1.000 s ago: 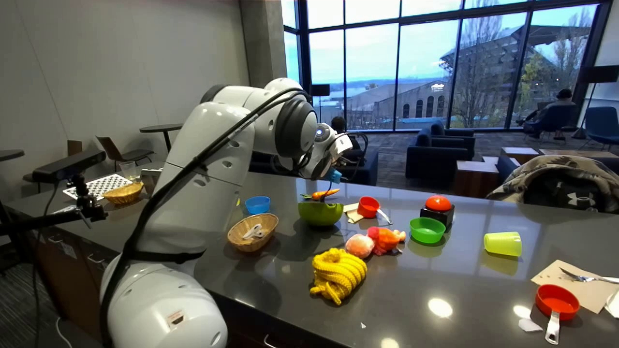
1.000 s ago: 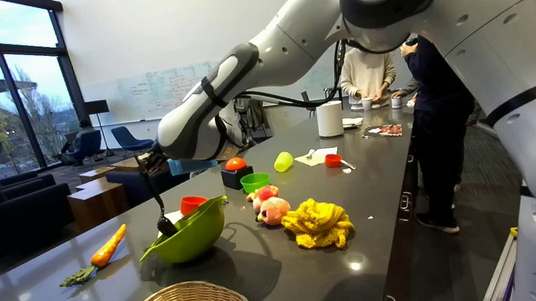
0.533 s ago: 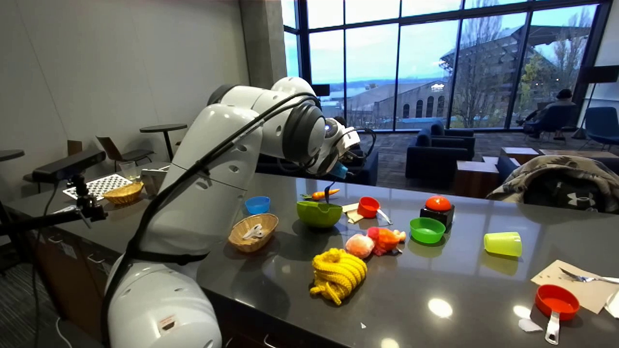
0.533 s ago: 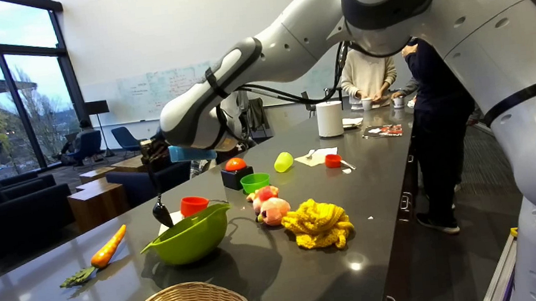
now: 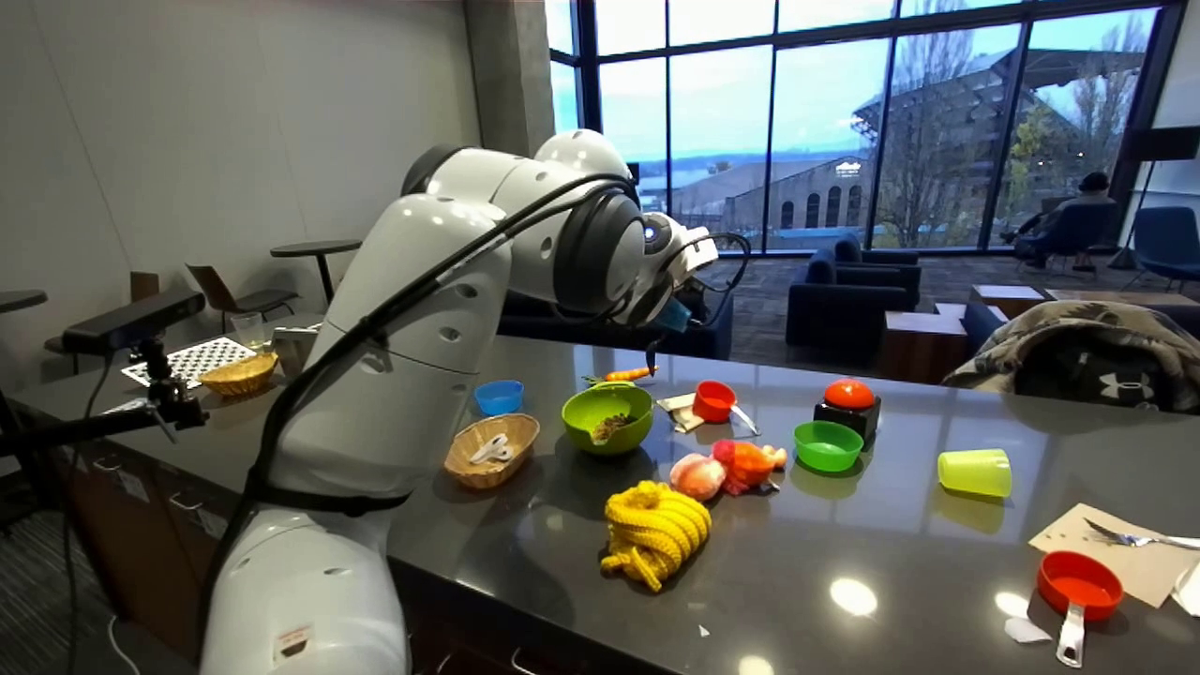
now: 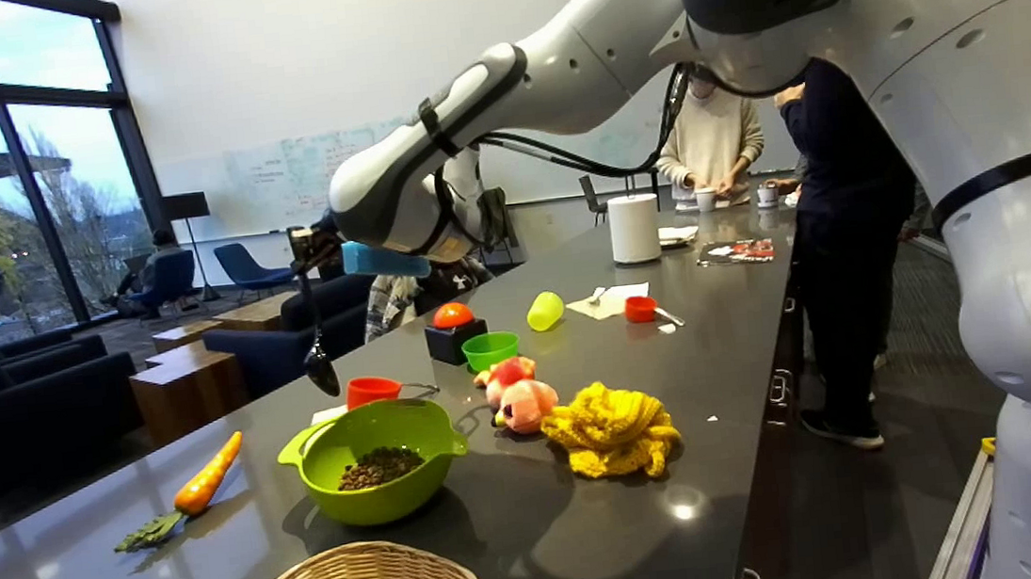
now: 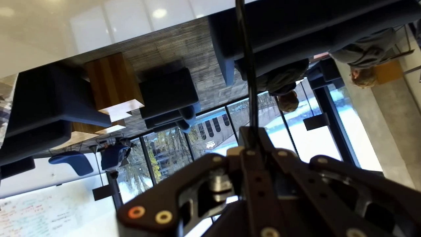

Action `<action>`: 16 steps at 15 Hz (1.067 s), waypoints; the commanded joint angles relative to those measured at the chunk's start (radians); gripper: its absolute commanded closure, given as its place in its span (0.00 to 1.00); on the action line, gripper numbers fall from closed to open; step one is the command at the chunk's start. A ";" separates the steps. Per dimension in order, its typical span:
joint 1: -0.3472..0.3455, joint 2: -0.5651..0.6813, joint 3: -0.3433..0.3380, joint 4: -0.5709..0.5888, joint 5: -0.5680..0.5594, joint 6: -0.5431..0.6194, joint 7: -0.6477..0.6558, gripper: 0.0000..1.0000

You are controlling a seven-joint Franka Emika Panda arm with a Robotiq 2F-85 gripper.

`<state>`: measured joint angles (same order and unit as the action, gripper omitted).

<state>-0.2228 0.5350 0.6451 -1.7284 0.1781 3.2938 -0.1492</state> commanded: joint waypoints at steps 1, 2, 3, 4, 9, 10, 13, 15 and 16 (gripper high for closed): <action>-0.075 -0.075 0.055 -0.066 0.010 0.004 0.009 0.99; -0.089 -0.088 0.069 -0.073 0.011 0.000 0.009 0.99; -0.105 -0.106 0.087 -0.083 0.013 -0.011 0.012 0.99; -0.127 -0.122 0.119 -0.093 0.014 -0.021 0.015 0.99; -0.224 -0.224 0.255 -0.162 0.023 -0.089 0.012 0.99; -0.249 -0.245 0.276 -0.186 0.029 -0.100 0.011 0.99; -0.301 -0.294 0.294 -0.262 0.050 -0.118 0.012 0.99; -0.333 -0.319 0.298 -0.313 0.069 -0.122 0.015 0.99; -0.349 -0.327 0.302 -0.334 0.079 -0.123 0.014 0.99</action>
<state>-0.5024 0.2786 0.9212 -1.9754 0.2221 3.1916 -0.1474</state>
